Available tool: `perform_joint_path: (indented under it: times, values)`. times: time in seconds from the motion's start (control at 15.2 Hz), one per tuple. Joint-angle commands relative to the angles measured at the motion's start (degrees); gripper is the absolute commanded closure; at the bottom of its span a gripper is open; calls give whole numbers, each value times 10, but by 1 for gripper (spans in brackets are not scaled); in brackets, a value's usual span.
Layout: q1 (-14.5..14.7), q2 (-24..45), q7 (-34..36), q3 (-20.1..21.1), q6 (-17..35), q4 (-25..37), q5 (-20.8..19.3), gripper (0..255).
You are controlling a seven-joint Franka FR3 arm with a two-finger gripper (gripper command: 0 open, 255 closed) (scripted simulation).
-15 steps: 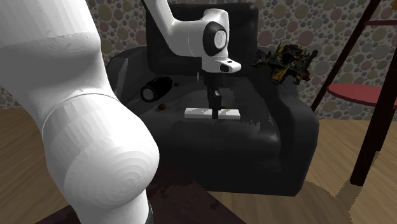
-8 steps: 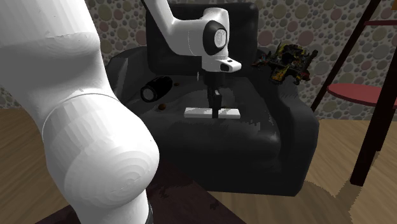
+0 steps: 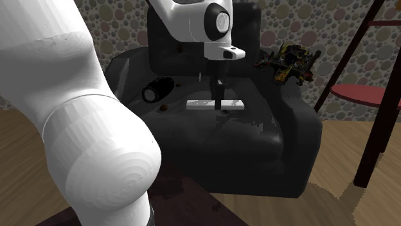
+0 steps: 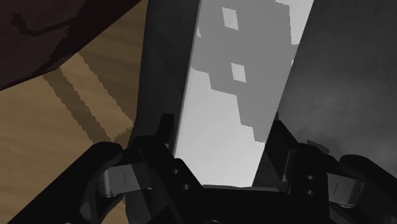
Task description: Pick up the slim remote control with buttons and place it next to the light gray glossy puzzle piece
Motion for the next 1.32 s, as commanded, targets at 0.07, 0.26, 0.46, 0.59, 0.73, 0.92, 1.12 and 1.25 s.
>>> perform_joint_path:
  times: [0.07,0.26,0.46,0.59,0.73,0.92,1.12,1.25]
  values:
    - [1,-14,-3,-2,-26,13,4,255]
    - [2,-27,-6,-5,-52,26,6,255]
    - [2,-38,-8,-8,-77,40,8,255]
    - [2,-44,-9,-10,-94,50,9,255]
    - [3,-50,-10,-12,-110,61,9,255]
    - [3,-34,1,-5,-124,90,5,255]
    - [4,29,39,18,-124,153,-13,255]
    - [7,73,65,32,-128,198,-29,255]
